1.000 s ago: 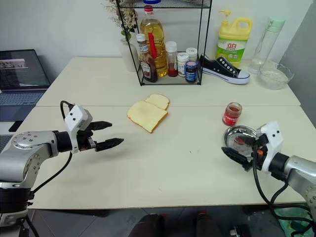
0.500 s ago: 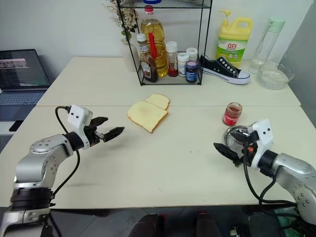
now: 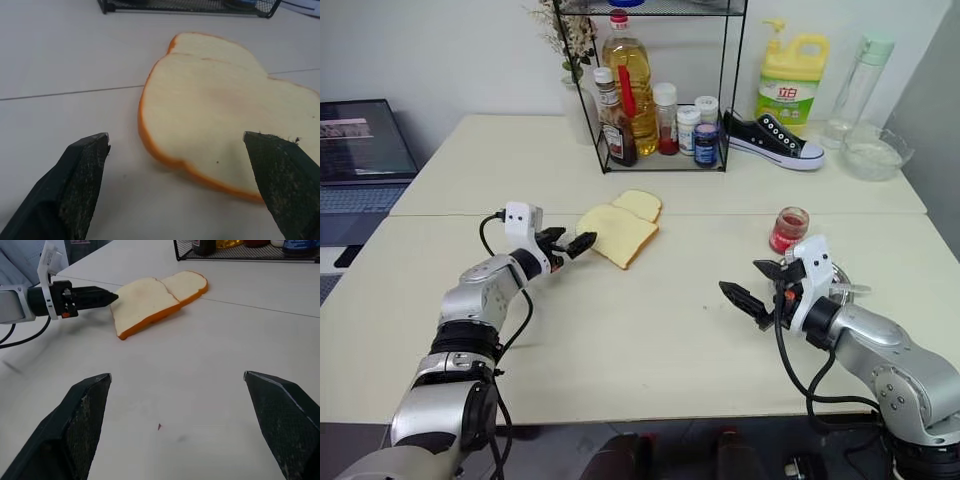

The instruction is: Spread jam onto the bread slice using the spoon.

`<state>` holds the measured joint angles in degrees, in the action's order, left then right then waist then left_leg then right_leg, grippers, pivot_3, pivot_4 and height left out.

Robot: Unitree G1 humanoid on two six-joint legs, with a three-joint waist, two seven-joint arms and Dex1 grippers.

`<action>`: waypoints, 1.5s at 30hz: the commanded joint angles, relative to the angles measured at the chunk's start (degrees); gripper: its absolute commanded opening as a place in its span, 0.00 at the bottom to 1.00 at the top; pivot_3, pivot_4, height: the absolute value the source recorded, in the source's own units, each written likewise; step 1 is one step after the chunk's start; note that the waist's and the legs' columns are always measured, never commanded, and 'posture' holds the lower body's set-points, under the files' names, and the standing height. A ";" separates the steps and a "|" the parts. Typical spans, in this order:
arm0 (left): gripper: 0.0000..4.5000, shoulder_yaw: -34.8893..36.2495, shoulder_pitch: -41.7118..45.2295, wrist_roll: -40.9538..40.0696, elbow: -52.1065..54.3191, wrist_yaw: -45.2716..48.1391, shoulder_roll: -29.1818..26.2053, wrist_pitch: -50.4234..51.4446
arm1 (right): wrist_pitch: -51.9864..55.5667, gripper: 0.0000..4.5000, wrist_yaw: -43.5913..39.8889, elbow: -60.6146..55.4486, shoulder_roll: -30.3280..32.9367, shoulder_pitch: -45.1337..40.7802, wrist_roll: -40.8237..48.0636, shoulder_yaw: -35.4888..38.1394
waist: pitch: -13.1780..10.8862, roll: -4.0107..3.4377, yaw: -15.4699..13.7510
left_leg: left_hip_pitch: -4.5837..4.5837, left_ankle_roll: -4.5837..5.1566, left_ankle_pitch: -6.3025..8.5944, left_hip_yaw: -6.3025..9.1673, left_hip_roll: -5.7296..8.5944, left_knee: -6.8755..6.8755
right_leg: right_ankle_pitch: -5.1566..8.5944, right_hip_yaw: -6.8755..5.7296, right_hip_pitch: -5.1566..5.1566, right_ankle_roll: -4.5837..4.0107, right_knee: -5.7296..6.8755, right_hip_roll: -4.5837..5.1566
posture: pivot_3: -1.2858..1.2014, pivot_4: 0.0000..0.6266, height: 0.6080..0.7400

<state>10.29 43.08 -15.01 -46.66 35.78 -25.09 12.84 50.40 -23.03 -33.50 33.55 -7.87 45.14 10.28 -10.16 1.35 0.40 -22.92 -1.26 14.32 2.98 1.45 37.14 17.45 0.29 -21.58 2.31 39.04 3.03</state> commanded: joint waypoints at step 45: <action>0.01 1.28 -29.14 -22.53 62.09 -1.27 0.31 42.88 | -4.06 1.00 0.23 0.12 -0.53 1.02 -2.82 3.37 | 0.01 -0.01 0.39 | 0.04 -0.01 0.00 0.06 -0.03 0.01 | 0.00 0.16 0.09 0.00 0.02 0.06 | 0.52 0.24 1.00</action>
<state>12.09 14.06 -35.29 10.95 35.33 -24.90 53.66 46.96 -22.59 -31.63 32.81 -6.57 41.73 12.42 -10.14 1.34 0.79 -22.88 -1.27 14.32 3.04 1.42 37.16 17.45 0.44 -21.48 2.31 39.05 3.08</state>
